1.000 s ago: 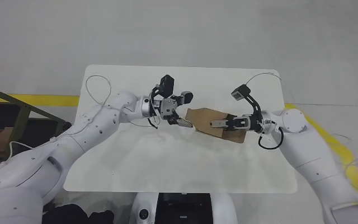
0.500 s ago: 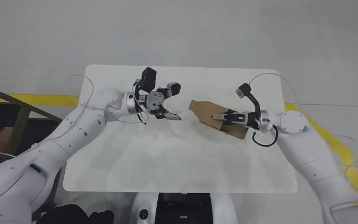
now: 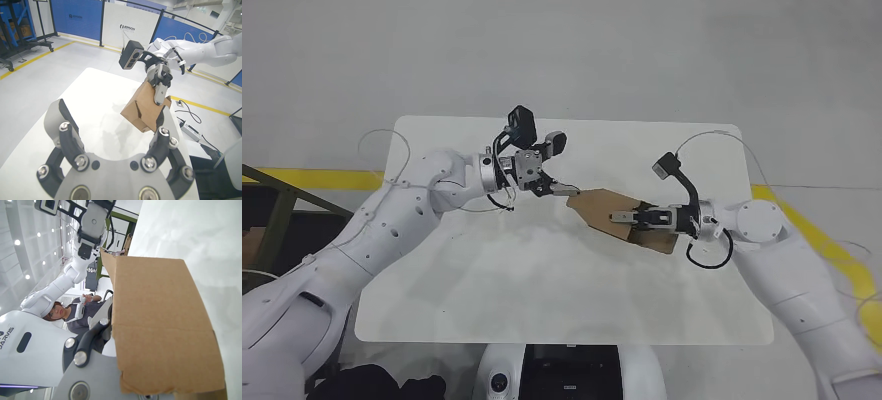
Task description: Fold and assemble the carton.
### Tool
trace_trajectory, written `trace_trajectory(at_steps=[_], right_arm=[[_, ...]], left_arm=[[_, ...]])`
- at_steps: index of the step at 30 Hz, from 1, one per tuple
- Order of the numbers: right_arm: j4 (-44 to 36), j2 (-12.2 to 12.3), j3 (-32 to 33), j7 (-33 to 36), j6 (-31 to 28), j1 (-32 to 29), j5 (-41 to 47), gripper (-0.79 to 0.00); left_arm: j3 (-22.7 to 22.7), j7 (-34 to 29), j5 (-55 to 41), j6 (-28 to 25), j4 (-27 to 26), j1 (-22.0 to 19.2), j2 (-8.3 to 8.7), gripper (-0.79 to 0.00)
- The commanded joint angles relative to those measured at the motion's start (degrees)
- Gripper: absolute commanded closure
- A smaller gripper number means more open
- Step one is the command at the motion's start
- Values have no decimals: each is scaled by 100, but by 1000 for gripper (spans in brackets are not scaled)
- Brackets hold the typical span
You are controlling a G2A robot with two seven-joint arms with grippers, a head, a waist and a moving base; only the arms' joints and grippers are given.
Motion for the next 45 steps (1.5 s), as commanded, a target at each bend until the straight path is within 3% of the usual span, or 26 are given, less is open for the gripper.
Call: trace_trajectory(at_steps=[1, 13, 45], right_arm=[[-27, 2, 30, 55, 4, -22, 76, 0], [-175, 3, 199, 481, 9, -161, 598, 0], [50, -244, -24, 1434, 101, 79, 1629, 0]], left_arm=[[-26, -115, -22, 14, 9, 6, -23, -785], [-288, -256, 303, -19, -56, 205, -109, -785], [-806, 139, 1523, -596, -480, 788, -307, -785]])
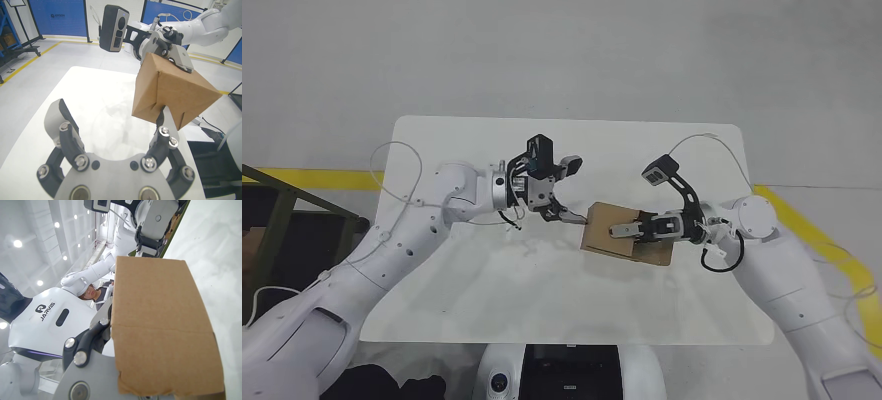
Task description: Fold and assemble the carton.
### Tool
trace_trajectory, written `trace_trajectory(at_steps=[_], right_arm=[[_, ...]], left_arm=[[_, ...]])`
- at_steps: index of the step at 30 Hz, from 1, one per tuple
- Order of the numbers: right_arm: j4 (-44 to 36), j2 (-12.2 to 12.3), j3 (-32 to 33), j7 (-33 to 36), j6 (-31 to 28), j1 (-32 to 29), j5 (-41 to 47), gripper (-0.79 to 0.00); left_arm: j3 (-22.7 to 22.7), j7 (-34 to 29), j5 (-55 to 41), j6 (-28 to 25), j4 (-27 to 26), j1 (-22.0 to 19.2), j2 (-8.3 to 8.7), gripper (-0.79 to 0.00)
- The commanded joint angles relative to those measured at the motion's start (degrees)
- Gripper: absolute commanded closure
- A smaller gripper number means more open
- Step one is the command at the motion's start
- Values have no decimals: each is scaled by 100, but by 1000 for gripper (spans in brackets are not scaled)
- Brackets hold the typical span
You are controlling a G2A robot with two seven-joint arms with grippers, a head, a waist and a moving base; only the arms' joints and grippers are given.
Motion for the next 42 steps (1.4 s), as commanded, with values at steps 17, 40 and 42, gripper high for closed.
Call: trace_trajectory(at_steps=[17, 40, 42], right_arm=[[87, -127, -138, 56, 97, 115, -106, 0], [704, -263, -274, -37, 285, 378, -587, 0], [848, -298, -362, -107, 265, 464, -753, 0]], left_arm=[[-184, 6, 217, -170, -21, 49, -153, -785], [-939, 337, 813, 6, 110, 532, -109, -785], [-1026, 514, 1209, 67, 102, 615, -84, -785]])
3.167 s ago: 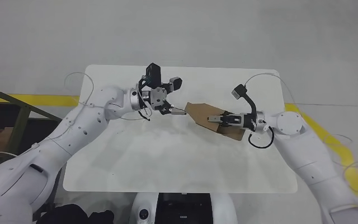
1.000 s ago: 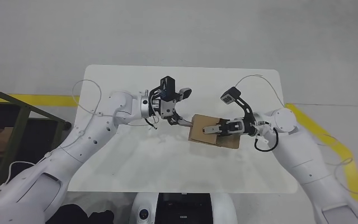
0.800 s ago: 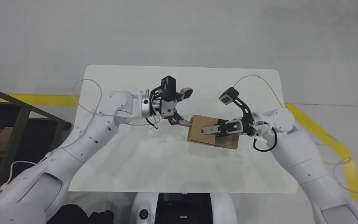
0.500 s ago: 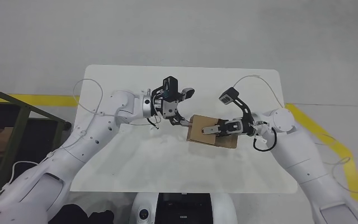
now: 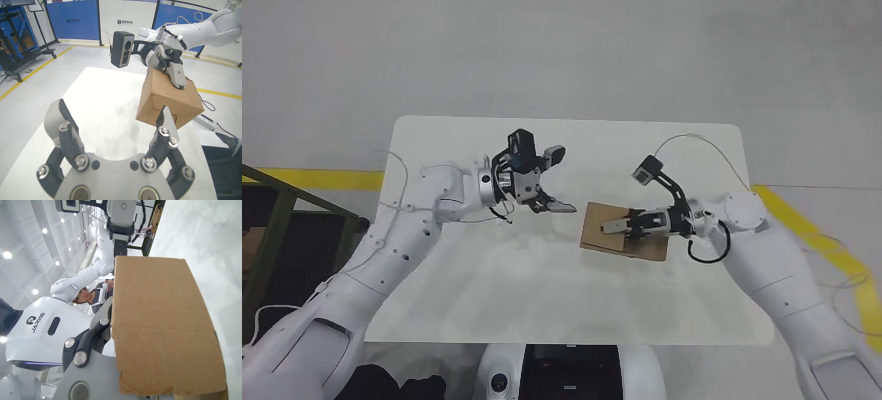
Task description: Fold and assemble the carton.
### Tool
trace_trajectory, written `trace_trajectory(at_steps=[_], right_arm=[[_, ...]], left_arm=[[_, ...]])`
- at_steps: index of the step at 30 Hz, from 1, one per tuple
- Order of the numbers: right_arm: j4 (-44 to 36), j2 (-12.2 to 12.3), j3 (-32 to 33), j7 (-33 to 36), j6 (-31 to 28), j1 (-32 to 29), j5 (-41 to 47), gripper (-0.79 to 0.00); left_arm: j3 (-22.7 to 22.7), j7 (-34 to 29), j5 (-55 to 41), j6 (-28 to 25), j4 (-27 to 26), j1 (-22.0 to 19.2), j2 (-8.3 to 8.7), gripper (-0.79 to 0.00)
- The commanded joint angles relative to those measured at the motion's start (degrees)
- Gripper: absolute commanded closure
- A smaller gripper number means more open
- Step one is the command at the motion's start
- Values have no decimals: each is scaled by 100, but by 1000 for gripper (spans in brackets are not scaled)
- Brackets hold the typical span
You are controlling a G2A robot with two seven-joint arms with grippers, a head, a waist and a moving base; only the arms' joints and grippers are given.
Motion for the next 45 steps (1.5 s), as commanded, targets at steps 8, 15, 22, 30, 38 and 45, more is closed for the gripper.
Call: trace_trajectory(at_steps=[8, 15, 22, 30, 38, 45], right_arm=[[739, -299, -687, -422, -162, 406, -600, 0], [1512, -679, -1276, -590, -404, 774, -595, 0], [2311, -1072, -1689, -514, -506, 1190, -461, 0], [3114, -1499, -2014, -484, -624, 1514, -392, -52], [3747, -1754, -2066, -365, -818, 1680, -311, -357], [3751, -1762, -1954, -272, -793, 1711, -265, -483]], left_arm=[[-243, 792, 1361, 22, 144, 316, 91, -785], [-281, 1191, 1887, -329, 590, 272, 117, -785], [-269, 1670, 2465, -235, 803, 337, 137, -785], [-296, 1972, 2976, -93, 863, 447, 184, -785], [-305, 2033, 3119, -69, 834, 475, 193, -785], [-328, 1999, 3141, -37, 832, 489, 193, -785]])
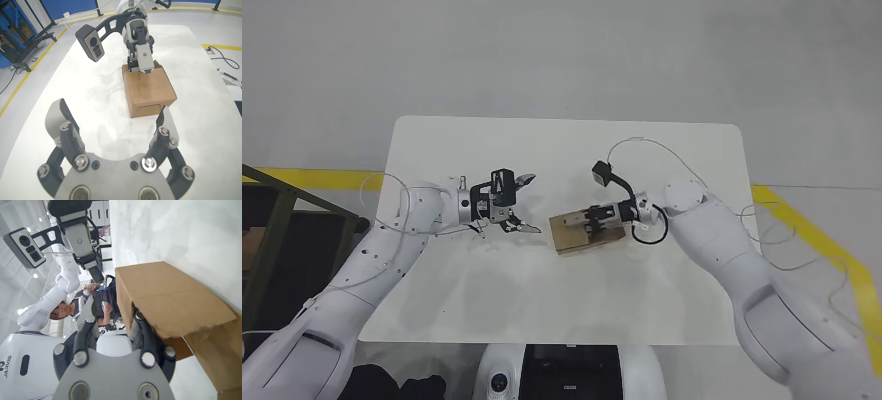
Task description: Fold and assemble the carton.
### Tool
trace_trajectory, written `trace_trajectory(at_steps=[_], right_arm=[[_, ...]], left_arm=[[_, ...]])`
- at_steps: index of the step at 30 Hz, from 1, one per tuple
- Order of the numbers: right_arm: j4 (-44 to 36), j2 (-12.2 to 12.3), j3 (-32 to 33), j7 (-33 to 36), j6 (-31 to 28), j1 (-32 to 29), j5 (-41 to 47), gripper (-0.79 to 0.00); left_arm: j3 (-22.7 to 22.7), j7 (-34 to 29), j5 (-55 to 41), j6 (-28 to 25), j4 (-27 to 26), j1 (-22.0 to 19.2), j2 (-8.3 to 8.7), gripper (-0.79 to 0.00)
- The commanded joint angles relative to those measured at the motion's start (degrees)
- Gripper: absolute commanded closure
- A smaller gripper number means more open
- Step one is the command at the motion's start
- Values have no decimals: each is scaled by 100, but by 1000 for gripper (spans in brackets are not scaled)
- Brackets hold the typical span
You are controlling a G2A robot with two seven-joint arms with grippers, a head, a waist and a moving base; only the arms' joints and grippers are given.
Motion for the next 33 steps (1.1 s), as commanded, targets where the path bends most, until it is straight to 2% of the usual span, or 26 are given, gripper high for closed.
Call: trace_trajectory(at_steps=[1, 5, 15, 20, 24, 28, 33], right_arm=[[-57, 43, 48, 16, 16, -26, -17, -536], [-257, 195, 231, -47, -47, -166, 7, -610], [-1125, 820, 971, -302, -302, -689, -277, -662], [-1890, 1162, 1456, -358, -358, -1085, -463, -690], [-2716, 1440, 1885, -315, -315, -1551, -651, -785], [-3465, 1666, 2317, -251, -250, -2030, -794, -785], [-4111, 1840, 2721, -238, -198, -2523, -916, -785]], left_arm=[[-11, -29, -8, 32, -3, 8, -1, -785], [-35, -186, 11, 186, -28, 46, -4, -785], [-22, -705, -285, 401, -252, 235, -54, -785], [-33, -1076, -496, 438, -522, 373, -69, -785], [-26, -1311, -640, 433, -739, 528, -75, -785], [90, -1592, -721, 457, -875, 635, -112, -785], [309, -1828, -832, 585, -843, 566, -217, -785]])
